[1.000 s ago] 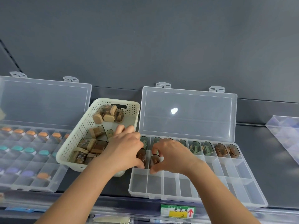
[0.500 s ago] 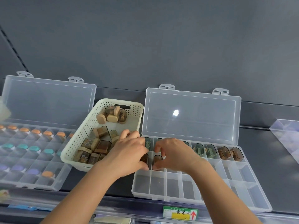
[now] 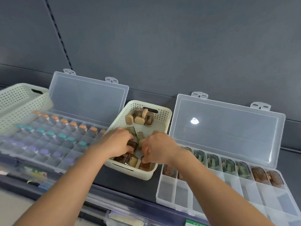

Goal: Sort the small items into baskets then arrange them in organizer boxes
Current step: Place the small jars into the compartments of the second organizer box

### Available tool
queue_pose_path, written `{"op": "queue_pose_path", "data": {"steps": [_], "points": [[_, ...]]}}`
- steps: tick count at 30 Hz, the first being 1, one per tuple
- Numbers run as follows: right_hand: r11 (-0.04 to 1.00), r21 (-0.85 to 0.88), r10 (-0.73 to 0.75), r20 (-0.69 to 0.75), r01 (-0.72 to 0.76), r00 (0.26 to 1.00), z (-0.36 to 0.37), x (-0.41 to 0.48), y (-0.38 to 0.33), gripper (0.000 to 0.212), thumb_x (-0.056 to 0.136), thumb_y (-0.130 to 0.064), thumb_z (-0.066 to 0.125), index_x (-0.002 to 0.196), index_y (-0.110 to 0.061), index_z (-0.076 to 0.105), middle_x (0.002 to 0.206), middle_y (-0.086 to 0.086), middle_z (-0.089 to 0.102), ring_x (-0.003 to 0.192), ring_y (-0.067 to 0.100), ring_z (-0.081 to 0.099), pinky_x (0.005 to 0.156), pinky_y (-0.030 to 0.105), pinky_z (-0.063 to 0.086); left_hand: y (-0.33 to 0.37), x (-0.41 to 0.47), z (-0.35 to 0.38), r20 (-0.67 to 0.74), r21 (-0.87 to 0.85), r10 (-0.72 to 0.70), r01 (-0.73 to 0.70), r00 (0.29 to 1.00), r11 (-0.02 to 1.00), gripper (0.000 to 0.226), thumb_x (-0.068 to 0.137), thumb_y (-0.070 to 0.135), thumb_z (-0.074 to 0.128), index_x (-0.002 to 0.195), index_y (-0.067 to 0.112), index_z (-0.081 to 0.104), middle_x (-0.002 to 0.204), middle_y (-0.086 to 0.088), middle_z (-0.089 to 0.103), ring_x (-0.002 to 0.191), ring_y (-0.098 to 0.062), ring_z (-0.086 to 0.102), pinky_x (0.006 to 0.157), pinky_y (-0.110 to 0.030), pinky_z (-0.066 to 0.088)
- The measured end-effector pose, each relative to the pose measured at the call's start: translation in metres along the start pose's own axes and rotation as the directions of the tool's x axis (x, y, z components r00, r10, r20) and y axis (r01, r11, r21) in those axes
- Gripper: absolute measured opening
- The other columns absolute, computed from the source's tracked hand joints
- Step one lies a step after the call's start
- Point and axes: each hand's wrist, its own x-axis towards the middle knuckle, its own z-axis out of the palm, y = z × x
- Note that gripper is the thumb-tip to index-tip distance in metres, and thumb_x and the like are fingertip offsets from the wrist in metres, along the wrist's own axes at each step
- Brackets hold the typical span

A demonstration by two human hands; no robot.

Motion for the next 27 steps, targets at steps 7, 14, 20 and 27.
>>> {"op": "queue_pose_path", "data": {"steps": [7,14,20,27], "points": [[0.992,-0.114,-0.025,0.214,0.050,0.976,0.005,0.013,-0.005,0.050,0.071,-0.050,0.074,0.108,-0.018,0.067,0.095,0.003,0.065,0.096,0.026,0.054,0.086,0.039,0.050,-0.001,0.001,-0.006,0.050,-0.038,0.049,-0.047,0.998,0.998,0.040,0.080,0.048,0.068,0.109,0.023,0.061,0.106,0.006,0.047,0.102,-0.015,0.044,0.079,-0.031,0.040],[0.987,-0.077,-0.119,0.256,0.143,0.959,0.005,0.012,-0.006,0.040,0.073,-0.050,0.072,0.097,-0.018,0.069,0.098,0.004,0.058,0.100,0.025,0.043,0.075,0.034,0.034,-0.002,-0.001,-0.004,0.031,-0.116,0.083,-0.079,0.996,0.990,0.031,0.076,0.039,0.073,0.097,0.034,0.052,0.092,0.018,0.048,0.087,-0.006,0.047,0.065,-0.023,0.035],[0.990,-0.053,-0.117,0.206,0.130,0.972,0.010,0.014,-0.005,0.038,0.069,-0.050,0.073,0.081,-0.015,0.066,0.093,0.004,0.052,0.096,0.023,0.039,0.082,0.038,0.044,-0.001,0.000,-0.008,0.035,-0.279,0.021,-0.010,0.999,0.960,0.034,0.076,0.036,0.074,0.106,0.031,0.060,0.107,0.013,0.049,0.094,-0.007,0.050,0.077,-0.026,0.044],[0.997,-0.059,-0.052,-0.144,0.044,0.988,0.026,0.018,-0.003,0.047,0.068,-0.050,0.069,0.098,-0.015,0.060,0.098,0.000,0.047,0.090,0.016,0.032,0.085,0.035,0.042,-0.003,-0.007,-0.024,-0.095,-0.380,-0.074,0.033,0.993,0.924,0.023,0.079,0.040,0.070,0.091,0.030,0.054,0.091,0.013,0.054,0.078,-0.001,0.052,0.060,-0.023,0.042]]}}
